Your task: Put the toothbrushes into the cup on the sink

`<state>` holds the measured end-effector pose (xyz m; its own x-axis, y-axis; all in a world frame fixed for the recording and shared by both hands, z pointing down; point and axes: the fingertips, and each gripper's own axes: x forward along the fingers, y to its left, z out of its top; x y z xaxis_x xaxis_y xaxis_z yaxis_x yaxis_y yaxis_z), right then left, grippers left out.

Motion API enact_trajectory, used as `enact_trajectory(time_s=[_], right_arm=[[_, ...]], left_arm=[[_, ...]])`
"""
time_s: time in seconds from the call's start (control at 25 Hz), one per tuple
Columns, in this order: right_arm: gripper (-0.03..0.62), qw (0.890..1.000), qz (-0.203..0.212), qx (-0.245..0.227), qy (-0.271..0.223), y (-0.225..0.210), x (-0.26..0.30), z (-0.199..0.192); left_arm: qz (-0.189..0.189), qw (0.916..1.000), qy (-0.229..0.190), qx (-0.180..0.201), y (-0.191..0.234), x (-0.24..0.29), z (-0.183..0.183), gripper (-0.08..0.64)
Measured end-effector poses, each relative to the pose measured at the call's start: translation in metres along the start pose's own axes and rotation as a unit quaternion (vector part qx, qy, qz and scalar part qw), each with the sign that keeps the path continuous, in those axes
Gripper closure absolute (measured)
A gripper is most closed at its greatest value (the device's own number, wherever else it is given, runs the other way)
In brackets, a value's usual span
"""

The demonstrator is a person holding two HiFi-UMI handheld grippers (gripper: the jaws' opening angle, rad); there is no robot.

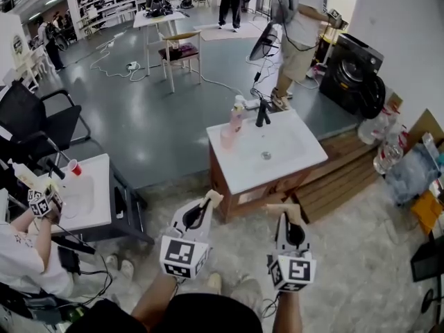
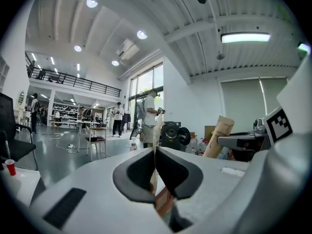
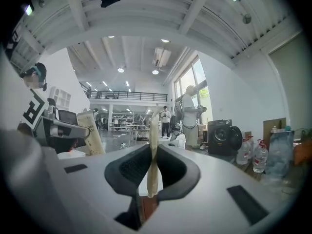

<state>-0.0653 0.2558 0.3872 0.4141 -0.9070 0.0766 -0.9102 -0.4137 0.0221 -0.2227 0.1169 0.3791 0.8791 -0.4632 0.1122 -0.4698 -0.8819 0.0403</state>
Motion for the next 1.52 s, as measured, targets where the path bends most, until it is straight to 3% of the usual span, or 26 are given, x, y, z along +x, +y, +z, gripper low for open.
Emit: enact_trajectory(time_s=[0.52,1.04,1.52], right_arm=[[0.551,1.000,0.015,0.004,-0.002,-0.052,0.061,0.001],[0.551,0.998,0.068,0.008,0.016,-0.122,0.178,0.000],[0.551,0.992,0.126,0.005,0.010,-0.154,0.242,0.003]], left_arm=[[0.015,0.9999,0.005,0.005,-0.005,0.074,0.005,0.555],[0.062,0.9978,0.020,-0.006,-0.001,0.190,0.012,0.555],[0.116,0.9929,0.021,-0.013,0.001,0.243,0.017,0.555]])
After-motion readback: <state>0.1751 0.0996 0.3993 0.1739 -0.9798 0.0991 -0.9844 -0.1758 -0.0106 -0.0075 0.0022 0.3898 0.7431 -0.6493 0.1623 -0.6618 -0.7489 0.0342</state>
